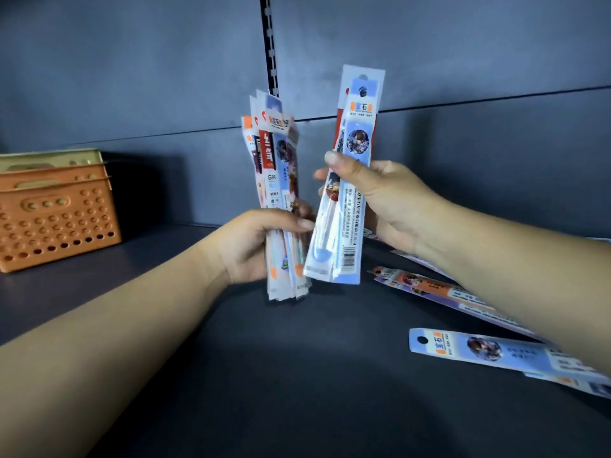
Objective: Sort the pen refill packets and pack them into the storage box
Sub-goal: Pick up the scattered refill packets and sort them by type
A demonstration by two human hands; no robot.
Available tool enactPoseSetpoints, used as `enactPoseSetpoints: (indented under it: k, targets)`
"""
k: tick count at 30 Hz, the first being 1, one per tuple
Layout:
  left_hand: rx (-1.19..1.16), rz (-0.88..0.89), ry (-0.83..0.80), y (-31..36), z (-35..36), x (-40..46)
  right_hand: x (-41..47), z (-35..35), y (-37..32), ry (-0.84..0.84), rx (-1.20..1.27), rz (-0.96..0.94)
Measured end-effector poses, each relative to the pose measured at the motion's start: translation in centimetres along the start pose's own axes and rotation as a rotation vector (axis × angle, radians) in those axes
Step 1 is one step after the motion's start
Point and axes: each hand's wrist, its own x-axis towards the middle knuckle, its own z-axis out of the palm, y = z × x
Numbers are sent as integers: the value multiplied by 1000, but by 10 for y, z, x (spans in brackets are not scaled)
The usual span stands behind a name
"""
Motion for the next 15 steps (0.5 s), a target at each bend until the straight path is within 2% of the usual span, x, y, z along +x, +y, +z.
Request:
enactPoseSetpoints:
  k: [4,9,15]
  targets:
    - [5,14,-150,5,16,-2,-9,12,-8,-45,-47,7]
    - [-46,-2,-177,4,18,-1,-7,14,-4,-66,-12,-71]
    - [-58,-82,-345,5,15,-1,-4,11,-10,-93,-229,-224]
